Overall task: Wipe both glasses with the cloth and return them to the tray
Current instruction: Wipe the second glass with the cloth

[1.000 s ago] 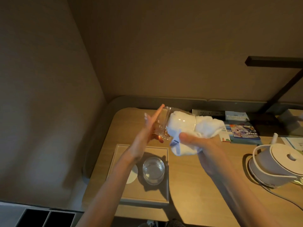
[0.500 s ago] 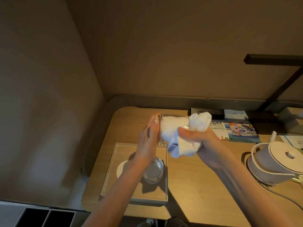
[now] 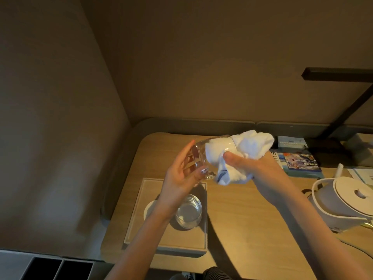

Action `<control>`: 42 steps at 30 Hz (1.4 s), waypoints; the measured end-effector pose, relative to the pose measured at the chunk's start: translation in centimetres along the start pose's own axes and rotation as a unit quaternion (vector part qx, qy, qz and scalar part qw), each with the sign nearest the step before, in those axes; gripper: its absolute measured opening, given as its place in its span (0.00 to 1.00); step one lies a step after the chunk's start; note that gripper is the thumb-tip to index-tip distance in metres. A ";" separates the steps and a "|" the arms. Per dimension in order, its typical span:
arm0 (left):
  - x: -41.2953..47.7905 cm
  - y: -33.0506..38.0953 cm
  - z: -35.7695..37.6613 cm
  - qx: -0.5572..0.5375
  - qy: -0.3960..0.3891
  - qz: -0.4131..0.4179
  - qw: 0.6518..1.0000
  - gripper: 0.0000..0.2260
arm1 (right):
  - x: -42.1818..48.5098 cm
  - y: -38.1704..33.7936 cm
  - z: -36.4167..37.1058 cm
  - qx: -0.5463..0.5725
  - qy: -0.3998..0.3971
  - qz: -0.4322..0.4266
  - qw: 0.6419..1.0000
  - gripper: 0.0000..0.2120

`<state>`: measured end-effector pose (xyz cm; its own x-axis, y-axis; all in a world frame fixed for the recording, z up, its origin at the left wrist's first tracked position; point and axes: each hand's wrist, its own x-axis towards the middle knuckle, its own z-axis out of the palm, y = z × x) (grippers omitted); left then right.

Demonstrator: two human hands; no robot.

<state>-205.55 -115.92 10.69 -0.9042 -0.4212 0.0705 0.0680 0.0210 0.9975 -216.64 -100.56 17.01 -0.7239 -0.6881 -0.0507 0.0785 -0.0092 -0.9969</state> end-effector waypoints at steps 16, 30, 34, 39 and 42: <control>1.7 0.9 -1.2 0.103 -0.039 0.078 0.991 0.35 | 1.2 1.2 -0.2 0.217 0.058 0.032 0.974 0.11; 1.1 0.4 1.5 -0.236 0.022 -0.112 0.965 0.25 | -1.3 3.3 4.0 0.123 0.043 0.020 0.991 0.09; 1.3 0.7 0.5 -0.173 -0.047 -0.079 0.981 0.36 | -0.7 2.7 3.6 0.202 0.041 0.043 0.978 0.17; 0.9 1.4 0.4 -0.092 -0.086 -0.093 0.988 0.37 | 0.1 0.7 2.3 0.331 0.018 0.086 0.940 0.32; 0.8 1.9 1.5 -0.020 -0.056 -0.092 0.994 0.37 | 0.3 0.9 2.0 0.338 0.041 0.107 0.934 0.32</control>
<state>-206.73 -114.88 12.61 -0.9442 -0.3105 -0.1100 -0.0878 -0.0845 0.9925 -215.42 -102.23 16.20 -0.6898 -0.6690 -0.2767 0.6221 -0.3524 -0.6991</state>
